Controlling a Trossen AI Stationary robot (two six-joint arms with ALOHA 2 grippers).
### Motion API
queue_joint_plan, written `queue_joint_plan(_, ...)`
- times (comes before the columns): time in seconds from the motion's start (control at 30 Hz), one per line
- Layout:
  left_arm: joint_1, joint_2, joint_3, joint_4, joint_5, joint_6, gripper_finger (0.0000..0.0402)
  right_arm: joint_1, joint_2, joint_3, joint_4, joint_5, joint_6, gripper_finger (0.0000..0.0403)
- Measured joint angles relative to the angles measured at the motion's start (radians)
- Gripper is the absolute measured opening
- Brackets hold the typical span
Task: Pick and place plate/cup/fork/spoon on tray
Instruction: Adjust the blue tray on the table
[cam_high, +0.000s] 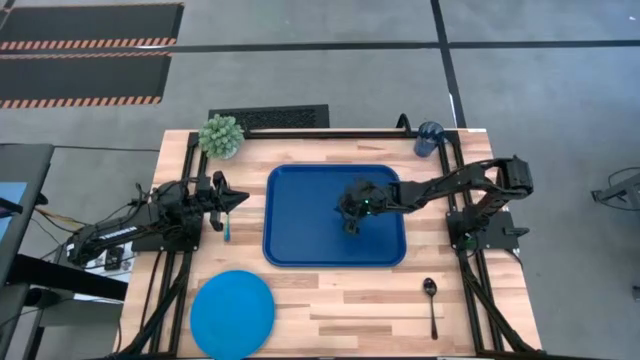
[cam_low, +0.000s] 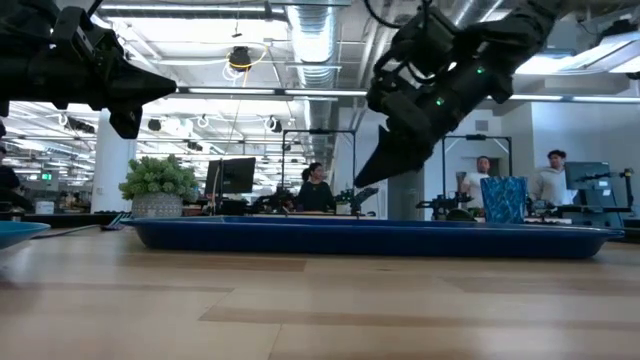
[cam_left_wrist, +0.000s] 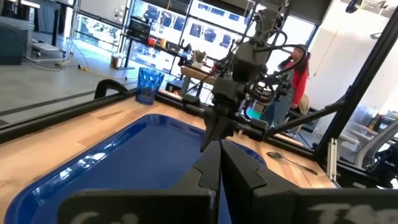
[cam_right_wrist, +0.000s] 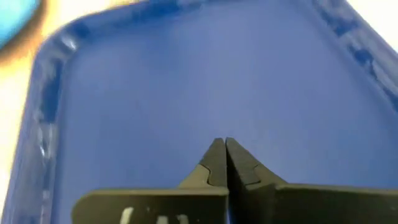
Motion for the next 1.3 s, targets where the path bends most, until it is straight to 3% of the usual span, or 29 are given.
queue_joint_plan(0.37,0.0,0.005,0.0,0.001,0.001,-0.001,0.0,0.101,-0.184,-0.163,-0.029,0.186,0.163,0.0004)
queue_joint_plan(0.57,0.0,0.005,0.0,0.0,0.001,-0.002,0.0,0.107,-0.234,-0.242,-0.055,0.203,0.252,0.0005)
queue_joint_plan(0.83,0.0,0.005,0.0,0.0,0.0,0.004,0.0,0.09,-0.144,-0.237,0.162,0.156,0.223,0.0007)
queue_joint_plan(1.3,0.0,0.005,0.0,0.0,-0.001,0.007,0.0,0.089,0.047,-0.076,0.155,0.124,0.219,0.0005)
